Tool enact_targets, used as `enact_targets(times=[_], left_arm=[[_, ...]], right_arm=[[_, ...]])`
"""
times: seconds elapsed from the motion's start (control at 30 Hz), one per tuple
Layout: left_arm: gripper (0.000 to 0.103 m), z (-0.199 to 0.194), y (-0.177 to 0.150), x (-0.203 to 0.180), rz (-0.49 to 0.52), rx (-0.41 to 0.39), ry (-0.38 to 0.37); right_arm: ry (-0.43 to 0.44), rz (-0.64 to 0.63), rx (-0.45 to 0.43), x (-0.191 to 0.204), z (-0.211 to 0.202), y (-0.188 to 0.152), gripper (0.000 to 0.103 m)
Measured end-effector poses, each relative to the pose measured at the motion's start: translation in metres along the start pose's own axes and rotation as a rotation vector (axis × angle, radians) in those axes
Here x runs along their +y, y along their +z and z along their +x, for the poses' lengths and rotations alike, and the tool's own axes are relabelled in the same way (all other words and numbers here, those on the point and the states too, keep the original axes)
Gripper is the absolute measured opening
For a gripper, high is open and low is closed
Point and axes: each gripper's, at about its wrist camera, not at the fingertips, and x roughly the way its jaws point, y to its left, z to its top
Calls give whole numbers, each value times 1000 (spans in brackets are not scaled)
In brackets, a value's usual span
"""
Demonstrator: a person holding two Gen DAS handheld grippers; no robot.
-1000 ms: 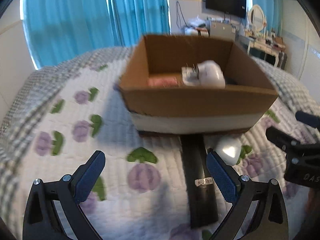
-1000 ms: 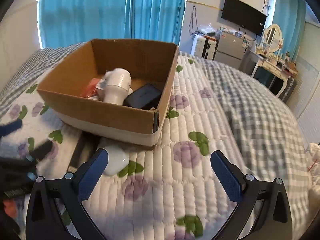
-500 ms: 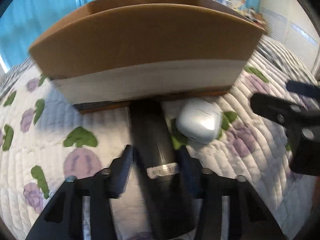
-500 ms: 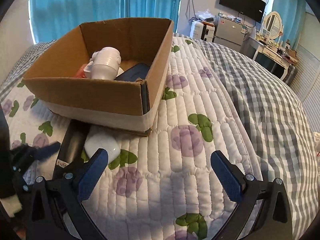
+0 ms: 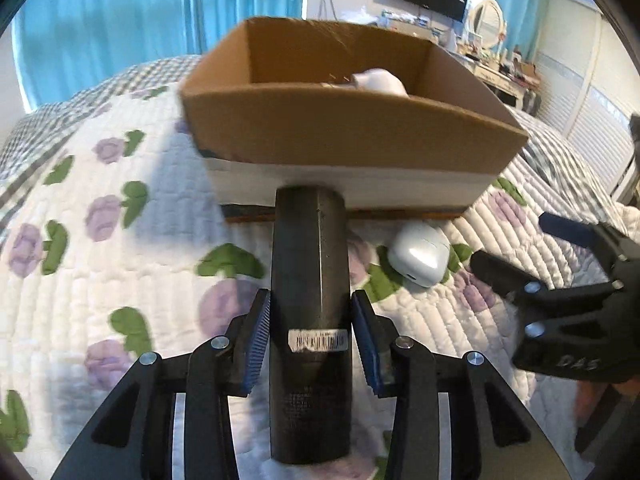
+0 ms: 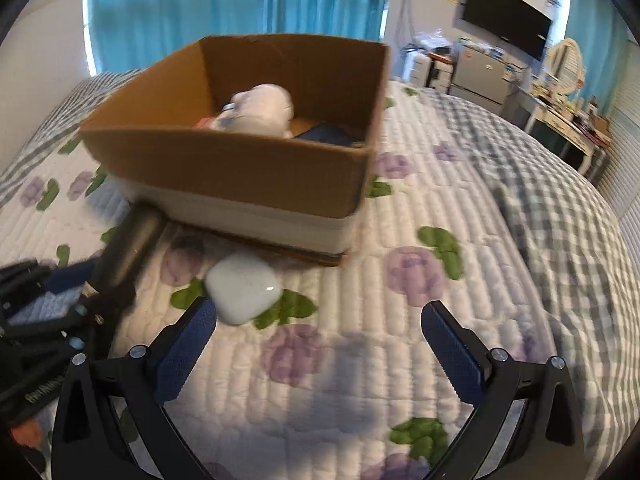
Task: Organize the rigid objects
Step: 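Grasp the black remote with the left tool while the right tool grasps the earbud case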
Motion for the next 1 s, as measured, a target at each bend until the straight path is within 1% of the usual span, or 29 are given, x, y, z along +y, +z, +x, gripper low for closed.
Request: enact_targets(times=[0.1, 0.13, 0.23, 0.3, 0.43, 0.5, 0.53, 0.67, 0.77, 0.83, 0.93, 1.0], left_arm=[[40, -7, 1, 13, -23, -12, 2], [40, -2, 5, 15, -28, -14, 7], [40, 1, 6, 19, -38, -6, 27], [40, 2, 11, 18, -38, -4, 29], [40, 3, 10, 17, -37, 0, 33], [40, 4, 10, 18, -34, 2, 35], [40, 4, 10, 17, -32, 2, 35], [40, -1, 11, 15, -30, -2, 35], [40, -11, 12, 10, -19, -20, 26], [40, -18, 13, 8, -16, -28, 10], [40, -32, 17, 6, -32, -42, -29], [40, -42, 20, 3, -31, -56, -32]], right_arm=[[27, -34, 24, 12, 11, 3, 103], [33, -40, 30, 14, 14, 4, 102], [53, -49, 59, 26, 30, 9, 95], [62, -48, 71, 31, 39, 12, 89], [65, -62, 95, 41, 59, 15, 74], [75, -65, 107, 42, 62, 14, 60], [73, -67, 106, 42, 61, 13, 57], [74, -76, 86, 41, 48, 12, 57], [53, -77, 62, 40, 30, 10, 57], [73, -62, 45, 36, 17, 9, 57], [75, -56, 31, 31, -1, 9, 57], [82, -49, 13, 26, -17, 10, 57]])
